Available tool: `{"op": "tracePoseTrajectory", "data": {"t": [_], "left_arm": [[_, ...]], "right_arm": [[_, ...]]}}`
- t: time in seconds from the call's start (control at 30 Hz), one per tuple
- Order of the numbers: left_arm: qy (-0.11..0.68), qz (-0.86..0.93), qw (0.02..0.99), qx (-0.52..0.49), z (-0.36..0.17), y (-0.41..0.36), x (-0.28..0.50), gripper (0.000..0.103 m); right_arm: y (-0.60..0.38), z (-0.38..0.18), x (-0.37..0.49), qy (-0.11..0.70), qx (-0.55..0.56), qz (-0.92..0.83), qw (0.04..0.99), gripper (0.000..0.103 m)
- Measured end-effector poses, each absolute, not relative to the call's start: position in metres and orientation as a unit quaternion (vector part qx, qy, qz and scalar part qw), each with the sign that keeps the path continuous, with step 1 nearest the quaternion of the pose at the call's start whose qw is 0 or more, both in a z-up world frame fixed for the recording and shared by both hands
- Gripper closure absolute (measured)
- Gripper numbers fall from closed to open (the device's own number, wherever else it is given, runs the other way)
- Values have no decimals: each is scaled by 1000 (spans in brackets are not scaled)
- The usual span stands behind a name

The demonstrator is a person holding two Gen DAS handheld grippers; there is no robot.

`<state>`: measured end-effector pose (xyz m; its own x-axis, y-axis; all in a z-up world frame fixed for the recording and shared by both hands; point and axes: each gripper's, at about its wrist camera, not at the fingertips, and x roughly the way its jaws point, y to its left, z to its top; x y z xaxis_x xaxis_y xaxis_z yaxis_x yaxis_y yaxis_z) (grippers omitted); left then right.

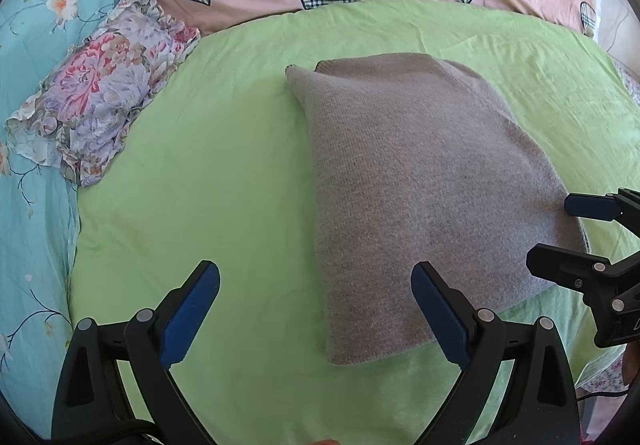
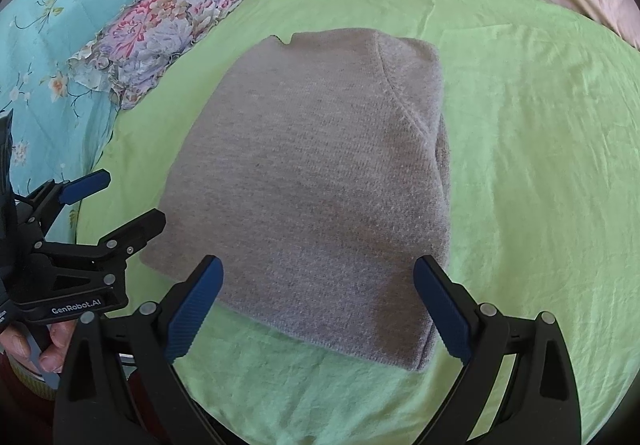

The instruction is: Fold small clothes

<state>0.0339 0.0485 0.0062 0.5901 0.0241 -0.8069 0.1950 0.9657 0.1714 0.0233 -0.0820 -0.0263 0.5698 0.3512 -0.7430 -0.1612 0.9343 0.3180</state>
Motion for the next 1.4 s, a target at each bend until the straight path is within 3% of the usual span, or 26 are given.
{"op": "tracePoseTrajectory", "data": {"t": [1.4], "left_arm": [[442, -53, 887, 123, 13, 45, 31, 6]], "right_arm": [[-80, -25, 22, 441, 109, 149, 878, 6]]}}
